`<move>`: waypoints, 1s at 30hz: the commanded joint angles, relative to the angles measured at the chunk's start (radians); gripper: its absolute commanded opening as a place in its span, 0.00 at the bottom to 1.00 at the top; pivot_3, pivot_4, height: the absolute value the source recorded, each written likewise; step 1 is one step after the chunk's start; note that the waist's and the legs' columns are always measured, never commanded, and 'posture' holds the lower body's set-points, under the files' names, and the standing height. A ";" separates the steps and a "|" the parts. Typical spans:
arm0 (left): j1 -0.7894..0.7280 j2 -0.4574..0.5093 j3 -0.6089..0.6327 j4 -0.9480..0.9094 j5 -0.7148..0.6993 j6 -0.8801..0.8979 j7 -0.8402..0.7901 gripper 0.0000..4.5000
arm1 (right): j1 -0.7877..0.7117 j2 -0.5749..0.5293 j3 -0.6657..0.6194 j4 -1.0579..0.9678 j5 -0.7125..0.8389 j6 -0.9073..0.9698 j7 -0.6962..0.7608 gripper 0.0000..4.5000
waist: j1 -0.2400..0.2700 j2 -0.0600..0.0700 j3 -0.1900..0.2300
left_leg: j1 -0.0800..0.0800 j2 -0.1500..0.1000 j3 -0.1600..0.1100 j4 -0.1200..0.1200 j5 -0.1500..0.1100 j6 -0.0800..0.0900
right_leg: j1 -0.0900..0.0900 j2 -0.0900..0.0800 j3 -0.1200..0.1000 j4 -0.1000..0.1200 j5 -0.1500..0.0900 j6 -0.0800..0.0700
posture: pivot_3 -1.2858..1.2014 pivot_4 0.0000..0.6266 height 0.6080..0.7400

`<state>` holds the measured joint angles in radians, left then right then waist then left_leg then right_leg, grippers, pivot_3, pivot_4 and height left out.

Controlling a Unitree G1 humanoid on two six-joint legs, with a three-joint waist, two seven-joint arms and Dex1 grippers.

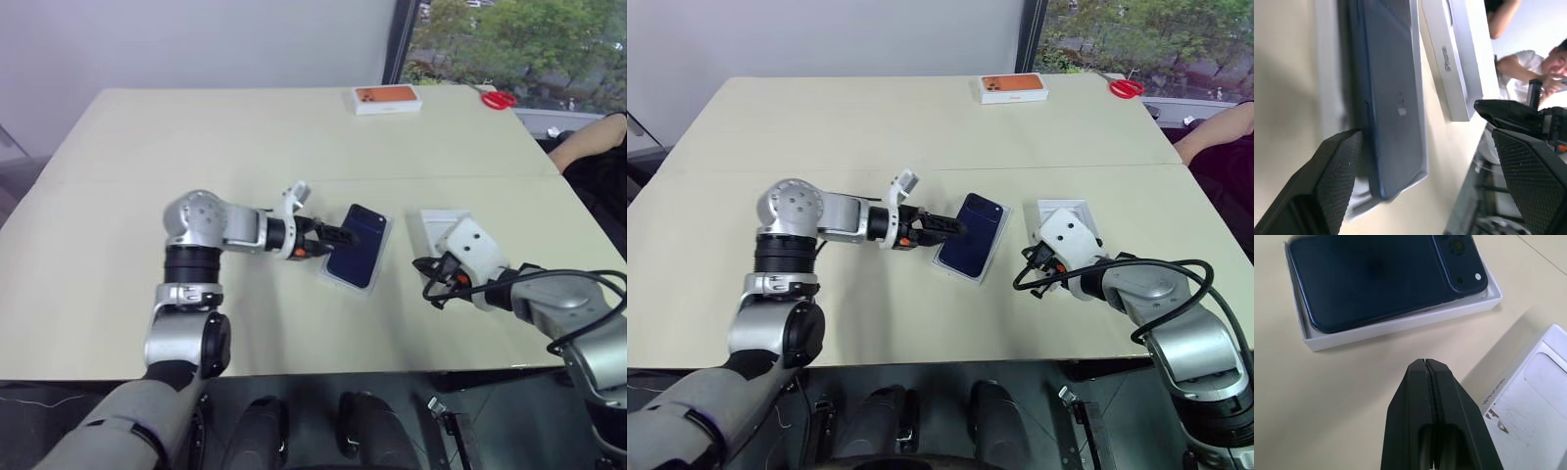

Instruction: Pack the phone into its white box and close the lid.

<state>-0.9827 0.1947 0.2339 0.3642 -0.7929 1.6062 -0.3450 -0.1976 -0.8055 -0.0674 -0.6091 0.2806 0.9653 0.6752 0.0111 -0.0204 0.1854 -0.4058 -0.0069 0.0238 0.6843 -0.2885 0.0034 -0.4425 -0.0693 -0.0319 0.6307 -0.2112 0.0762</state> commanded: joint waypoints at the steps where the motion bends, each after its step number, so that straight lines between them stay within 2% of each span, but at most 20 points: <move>1: -0.019 0.082 -0.006 -0.074 -0.083 0.008 -0.046 0.98 | -0.021 -0.020 -0.006 -0.027 0.010 -0.017 0.002 0.00 | 0.000 0.000 0.000 | 0.000 0.000 0.000 0.000 0.000 0.000 | 0.000 0.000 0.000 0.000 0.000 0.000 | 0.52 0.24 1.00; 4: -0.031 0.139 -0.009 -0.126 -0.070 0.007 -0.065 0.98 | -0.028 -0.020 0.002 -0.016 0.008 -0.023 0.001 0.00 | 0.000 0.000 0.000 | 0.000 0.000 0.000 0.000 0.000 0.000 | 0.000 0.000 0.000 0.000 0.000 0.000 | 0.52 0.24 1.00; 7: 0.017 0.226 -0.122 -0.217 0.031 -0.163 -0.109 0.98 | -0.042 -0.012 0.018 0.002 0.001 -0.026 -0.008 0.00 | 0.001 0.000 0.000 | 0.000 0.000 0.000 0.000 0.000 0.000 | 0.000 0.000 0.000 0.000 0.000 0.000 | 0.52 0.24 1.00; 10: 0.070 0.255 -0.176 -0.243 0.096 -0.297 -0.142 0.98 | -0.059 0.000 0.032 0.022 -0.010 -0.020 -0.029 0.00 | 0.001 0.001 0.000 | 0.001 0.000 0.000 0.000 0.000 0.000 | 0.000 0.000 0.000 0.000 0.000 0.000 | 0.52 0.24 1.00; 11: 0.109 0.250 -0.197 -0.277 0.130 -0.397 -0.162 0.93 | -0.074 0.010 0.039 0.043 -0.018 -0.008 -0.048 0.00 | 0.001 0.001 0.000 | 0.001 0.000 0.001 0.000 0.000 0.000 | 0.000 0.000 0.000 0.000 0.000 0.000 | 0.52 0.24 1.00; 13: 0.158 0.261 -0.264 -0.324 0.186 -0.505 -0.200 0.80 | -0.093 0.026 0.047 0.069 -0.020 0.011 -0.073 0.00 | 0.001 0.001 0.000 | 0.001 0.000 0.001 0.000 0.000 0.000 | 0.000 -0.001 0.001 0.000 0.000 0.000 | 0.52 0.24 1.00; 16: 0.215 0.320 -0.485 -0.351 0.360 -0.662 -0.261 0.47 | -0.116 0.052 0.054 0.082 -0.006 0.040 -0.094 0.00 | 0.003 0.001 0.000 | 0.000 0.000 0.001 0.000 0.000 0.000 | 0.000 -0.001 0.001 -0.001 0.000 -0.001 | 0.52 0.24 1.00; 19: 0.233 0.335 -0.588 -0.330 0.464 -0.788 -0.309 0.10 | -0.132 0.073 0.070 0.087 -0.006 0.070 -0.113 0.00 | 0.002 0.001 0.000 | 0.000 -0.001 0.001 0.000 0.000 0.000 | 0.000 -0.001 0.001 -0.001 0.000 -0.001 | 0.52 0.24 1.00; 20: 0.234 0.329 -0.600 -0.318 0.476 -0.813 -0.330 0.02 | -0.138 0.079 0.081 0.091 -0.010 0.080 -0.121 0.00 | 0.002 0.001 0.000 | 0.000 -0.001 0.001 0.000 0.000 0.000 | 0.000 -0.001 0.001 -0.001 0.000 -0.001 | 0.52 0.24 1.00; 24: 0.233 0.327 -0.687 -0.296 0.552 -0.899 -0.418 0.02 | -0.170 0.116 0.148 0.108 -0.036 0.143 -0.175 0.00 | 0.001 0.001 0.000 | 0.000 0.000 0.001 0.000 0.000 0.001 | 0.000 -0.001 0.001 -0.001 0.000 -0.001 | 0.52 0.24 1.00; 30: 0.240 0.309 -0.729 -0.312 0.578 -0.916 -0.535 0.02 | -0.180 0.136 0.213 0.103 -0.041 0.165 -0.193 0.00 | 0.001 0.001 0.000 | 0.000 0.000 0.001 0.001 0.000 0.001 | 0.000 0.000 0.001 -0.001 0.000 0.000 | 0.52 0.24 1.00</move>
<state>-0.7391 0.5062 -0.4850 0.0769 -0.2266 0.7048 -0.8488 -0.3590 -0.6775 0.1492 -0.4830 0.2404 1.1310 0.4872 0.0117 -0.0197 0.1850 -0.4062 -0.0068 0.0252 0.6849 -0.2890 0.0046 -0.4424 -0.0688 -0.0312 0.6301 -0.2113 0.0758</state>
